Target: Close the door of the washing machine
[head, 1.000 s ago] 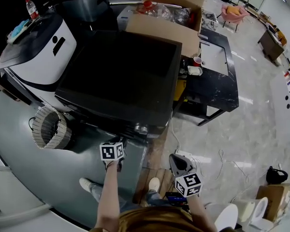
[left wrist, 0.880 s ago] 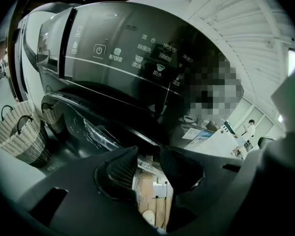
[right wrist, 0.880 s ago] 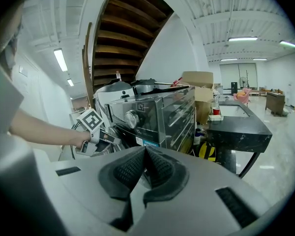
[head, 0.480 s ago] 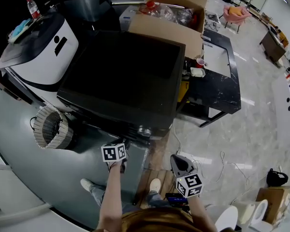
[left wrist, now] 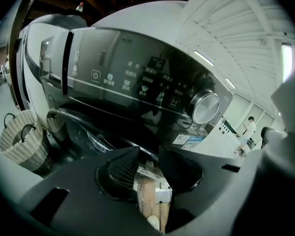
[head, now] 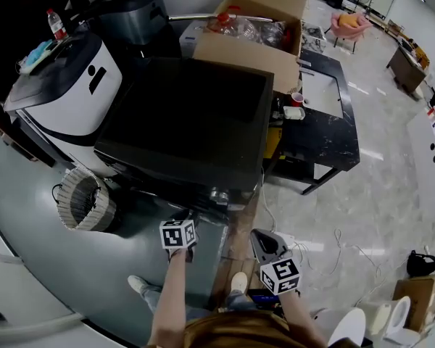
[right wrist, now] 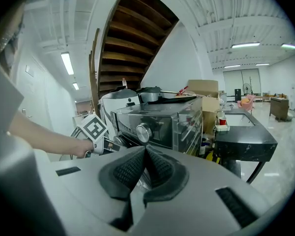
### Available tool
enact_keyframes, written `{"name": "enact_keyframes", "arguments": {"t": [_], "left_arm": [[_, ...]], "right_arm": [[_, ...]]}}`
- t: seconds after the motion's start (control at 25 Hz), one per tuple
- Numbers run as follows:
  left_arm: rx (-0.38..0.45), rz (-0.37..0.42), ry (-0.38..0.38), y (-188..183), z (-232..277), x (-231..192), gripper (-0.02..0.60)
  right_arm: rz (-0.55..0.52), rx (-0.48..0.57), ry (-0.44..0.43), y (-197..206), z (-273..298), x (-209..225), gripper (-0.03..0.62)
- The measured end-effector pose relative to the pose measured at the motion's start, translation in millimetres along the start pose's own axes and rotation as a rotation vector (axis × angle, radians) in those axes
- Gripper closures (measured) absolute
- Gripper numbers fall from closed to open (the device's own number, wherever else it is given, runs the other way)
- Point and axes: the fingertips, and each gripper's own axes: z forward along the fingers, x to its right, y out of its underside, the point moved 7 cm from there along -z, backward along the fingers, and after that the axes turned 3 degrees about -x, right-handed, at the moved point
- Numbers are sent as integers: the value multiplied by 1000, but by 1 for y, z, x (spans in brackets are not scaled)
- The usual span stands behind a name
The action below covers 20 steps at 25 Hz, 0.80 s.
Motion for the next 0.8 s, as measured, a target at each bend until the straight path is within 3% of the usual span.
{"name": "enact_keyframes", "arguments": {"t": [0.12, 0.32, 0.6, 0.8], "left_arm": [[63, 57, -36, -4, -24, 8, 485], [199, 121, -58, -10, -75, 22, 536], [400, 140, -25, -21, -155, 49, 548], [523, 189, -57, -27, -200, 61, 549]], "right_arm": [[-8, 28, 13, -7, -4, -7, 583], [-31, 74, 17, -16, -10, -23, 582], [-98, 161, 42, -40, -20, -43, 583], [-112, 198, 26, -52, -25, -57, 583]]}}
